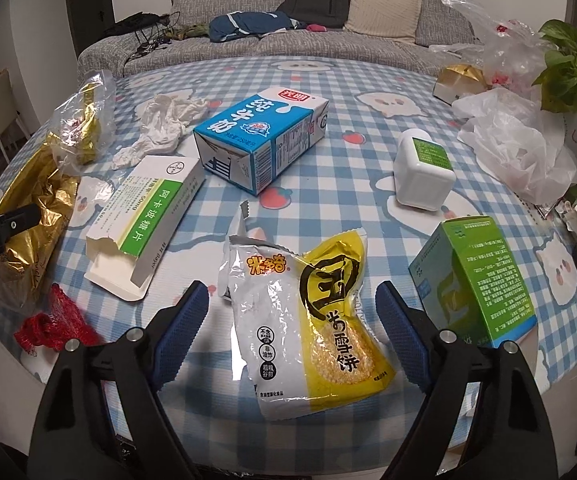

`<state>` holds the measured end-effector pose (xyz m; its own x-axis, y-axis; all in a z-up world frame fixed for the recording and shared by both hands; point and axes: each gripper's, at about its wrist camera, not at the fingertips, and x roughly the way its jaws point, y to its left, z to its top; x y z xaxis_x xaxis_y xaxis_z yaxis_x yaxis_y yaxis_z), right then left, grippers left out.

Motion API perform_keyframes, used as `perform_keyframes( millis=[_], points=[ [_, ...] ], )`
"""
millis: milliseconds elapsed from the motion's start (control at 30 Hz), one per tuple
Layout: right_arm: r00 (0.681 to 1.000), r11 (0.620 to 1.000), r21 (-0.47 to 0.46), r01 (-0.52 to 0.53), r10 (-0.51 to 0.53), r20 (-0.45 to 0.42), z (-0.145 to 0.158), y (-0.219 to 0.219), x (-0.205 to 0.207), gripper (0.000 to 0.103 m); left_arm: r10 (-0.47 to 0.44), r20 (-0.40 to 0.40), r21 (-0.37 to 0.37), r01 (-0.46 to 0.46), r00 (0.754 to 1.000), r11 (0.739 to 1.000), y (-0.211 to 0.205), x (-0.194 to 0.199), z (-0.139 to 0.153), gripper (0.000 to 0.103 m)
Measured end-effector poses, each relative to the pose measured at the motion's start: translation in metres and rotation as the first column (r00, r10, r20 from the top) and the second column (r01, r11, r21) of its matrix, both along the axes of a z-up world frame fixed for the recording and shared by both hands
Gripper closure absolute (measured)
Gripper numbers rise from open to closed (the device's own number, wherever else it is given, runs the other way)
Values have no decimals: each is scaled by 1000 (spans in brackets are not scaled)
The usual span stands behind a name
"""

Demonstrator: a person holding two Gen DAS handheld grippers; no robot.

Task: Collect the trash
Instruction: 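Grasp the gold foil bag with the left gripper while the right grasps the yellow packet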

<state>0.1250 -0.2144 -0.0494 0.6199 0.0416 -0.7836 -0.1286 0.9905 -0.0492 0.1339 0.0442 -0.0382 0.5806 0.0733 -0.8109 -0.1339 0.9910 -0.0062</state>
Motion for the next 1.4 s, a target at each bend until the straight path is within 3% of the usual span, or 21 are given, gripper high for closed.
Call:
perform_keyframes(
  millis=[200,533,633,767,1000,1400],
  points=[
    [1000,1000,11,11,-11,-29,-9,-1,7,29,-13,-56,-15,12,998,1000,-4,12,-13,32],
    [999,1000,6,15,-15,-41,-10,-2,10,38,16,-93,37,-13,996,999,-2,14,-18,55],
    [999,1000,6,24,-24,-44,-9,-2,10,43,29,-99,46,-25,995,999,0,13,-19,63],
    [999,999,-2,35,-35,-41,-8,-3,9,58,44,-94,61,-38,995,997,2,10,-18,76],
    [999,999,15,33,-33,-33,-7,-4,7,70,51,-75,69,-46,996,997,3,6,-14,83],
    [999,999,27,45,-45,-12,2,-6,-3,73,46,-60,47,-43,997,998,3,-7,-7,86]
  ],
)
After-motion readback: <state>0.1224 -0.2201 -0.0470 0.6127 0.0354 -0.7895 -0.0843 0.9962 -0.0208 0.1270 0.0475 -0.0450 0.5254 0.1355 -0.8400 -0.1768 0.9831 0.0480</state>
